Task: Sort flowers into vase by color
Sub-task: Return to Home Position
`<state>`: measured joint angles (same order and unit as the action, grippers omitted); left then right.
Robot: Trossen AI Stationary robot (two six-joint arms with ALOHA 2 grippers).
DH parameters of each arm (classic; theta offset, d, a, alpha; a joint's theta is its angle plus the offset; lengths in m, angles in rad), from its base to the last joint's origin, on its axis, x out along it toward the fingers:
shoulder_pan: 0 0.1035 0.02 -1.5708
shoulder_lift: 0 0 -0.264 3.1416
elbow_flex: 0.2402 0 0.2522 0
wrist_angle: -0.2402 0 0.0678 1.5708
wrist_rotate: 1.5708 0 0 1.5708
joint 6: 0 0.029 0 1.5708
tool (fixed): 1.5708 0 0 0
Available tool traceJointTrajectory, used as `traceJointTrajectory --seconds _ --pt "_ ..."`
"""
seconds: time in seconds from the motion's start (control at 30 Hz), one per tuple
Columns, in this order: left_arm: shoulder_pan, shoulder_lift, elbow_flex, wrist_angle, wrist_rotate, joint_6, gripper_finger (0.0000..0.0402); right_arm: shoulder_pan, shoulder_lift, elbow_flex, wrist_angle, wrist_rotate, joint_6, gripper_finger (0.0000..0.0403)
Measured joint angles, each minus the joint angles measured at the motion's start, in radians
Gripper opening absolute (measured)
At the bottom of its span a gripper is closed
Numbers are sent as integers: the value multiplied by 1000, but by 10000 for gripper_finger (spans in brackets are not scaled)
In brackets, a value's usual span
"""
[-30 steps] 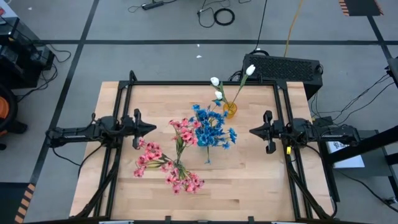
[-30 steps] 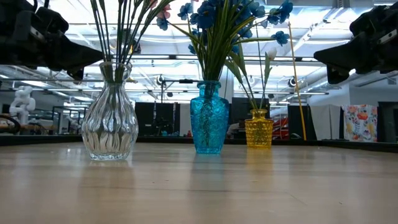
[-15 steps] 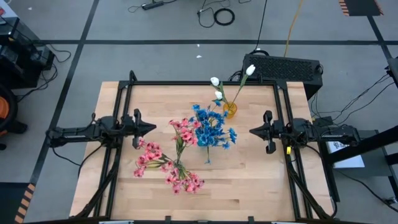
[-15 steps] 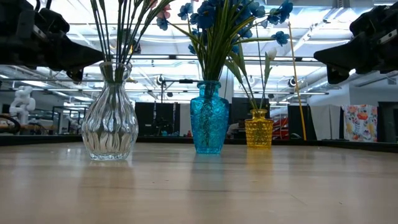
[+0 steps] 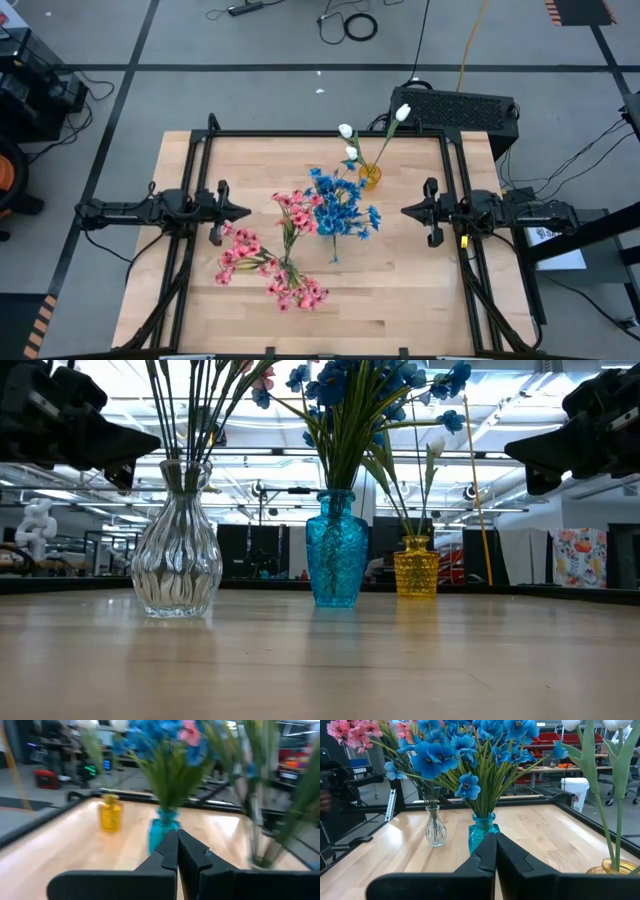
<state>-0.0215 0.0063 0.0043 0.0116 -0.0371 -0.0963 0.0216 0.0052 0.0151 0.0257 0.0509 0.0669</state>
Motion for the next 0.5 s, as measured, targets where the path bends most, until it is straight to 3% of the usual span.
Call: traceJointTrajectory --seconds 0.13,0.5 --pt "-3 3 0 -2 80 -5 3 0 0 0 0 0 0 0" --pt "-2 3 0 0 76 26 12 0 0 0 0 0 0 0"
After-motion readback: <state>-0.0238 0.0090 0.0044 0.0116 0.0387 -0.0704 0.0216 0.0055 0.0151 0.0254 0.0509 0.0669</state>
